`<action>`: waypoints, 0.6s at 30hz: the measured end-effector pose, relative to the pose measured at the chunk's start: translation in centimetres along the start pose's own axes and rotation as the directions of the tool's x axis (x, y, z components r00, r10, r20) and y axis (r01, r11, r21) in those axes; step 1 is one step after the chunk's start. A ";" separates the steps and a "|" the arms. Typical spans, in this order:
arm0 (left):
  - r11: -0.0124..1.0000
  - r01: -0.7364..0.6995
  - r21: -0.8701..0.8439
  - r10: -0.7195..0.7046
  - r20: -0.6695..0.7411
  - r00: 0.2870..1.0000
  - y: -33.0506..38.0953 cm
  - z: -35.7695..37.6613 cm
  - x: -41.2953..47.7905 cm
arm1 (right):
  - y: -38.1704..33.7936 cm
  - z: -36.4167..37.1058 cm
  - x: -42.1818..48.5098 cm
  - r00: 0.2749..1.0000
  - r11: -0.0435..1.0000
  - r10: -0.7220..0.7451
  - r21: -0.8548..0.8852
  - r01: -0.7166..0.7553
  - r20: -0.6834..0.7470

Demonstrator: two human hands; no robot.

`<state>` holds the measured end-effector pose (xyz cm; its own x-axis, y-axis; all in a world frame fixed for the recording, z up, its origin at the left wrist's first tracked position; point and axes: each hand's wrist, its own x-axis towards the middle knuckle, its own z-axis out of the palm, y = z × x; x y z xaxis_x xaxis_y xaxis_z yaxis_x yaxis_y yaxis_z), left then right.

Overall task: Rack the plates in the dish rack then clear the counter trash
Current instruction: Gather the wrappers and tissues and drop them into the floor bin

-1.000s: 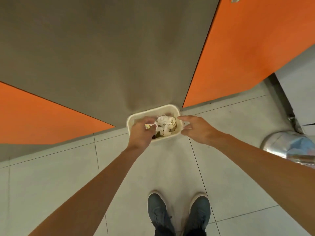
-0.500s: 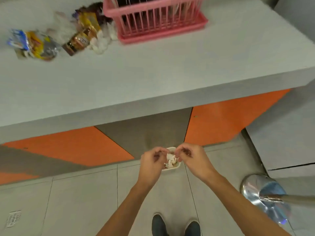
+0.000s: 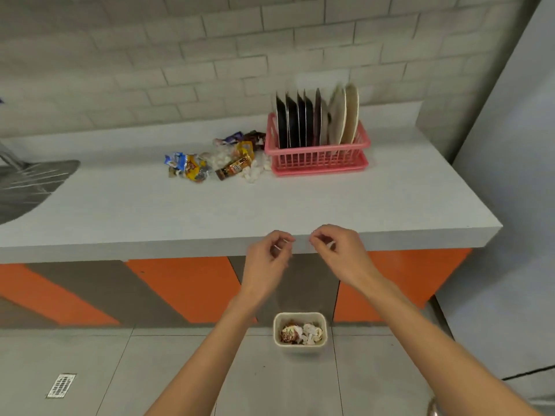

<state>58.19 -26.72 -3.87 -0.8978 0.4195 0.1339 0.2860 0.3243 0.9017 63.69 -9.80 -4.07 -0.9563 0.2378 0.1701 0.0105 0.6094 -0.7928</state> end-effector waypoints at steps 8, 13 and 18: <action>0.983 -0.116 0.144 0.131 -0.094 0.987 3.5 -4.3 -0.4 | -4.8 -1.4 -0.1 0.989 0.987 -0.147 -0.064 0.147 -0.006; 0.977 -0.140 0.162 0.162 -0.131 0.978 4.6 -6.0 -0.2 | -6.4 -2.0 0.7 0.977 0.972 -0.208 -0.106 0.211 0.036; 0.969 -0.138 0.207 0.171 -0.152 0.973 5.0 -7.6 0.8 | -7.7 -2.5 2.1 0.958 0.946 -0.282 -0.154 0.286 0.049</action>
<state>56.36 -31.16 3.85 -0.8760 0.3346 0.3473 0.4701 0.4319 0.7697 62.34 -12.10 3.85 -0.9335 0.0191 0.3581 -0.2188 0.7610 -0.6108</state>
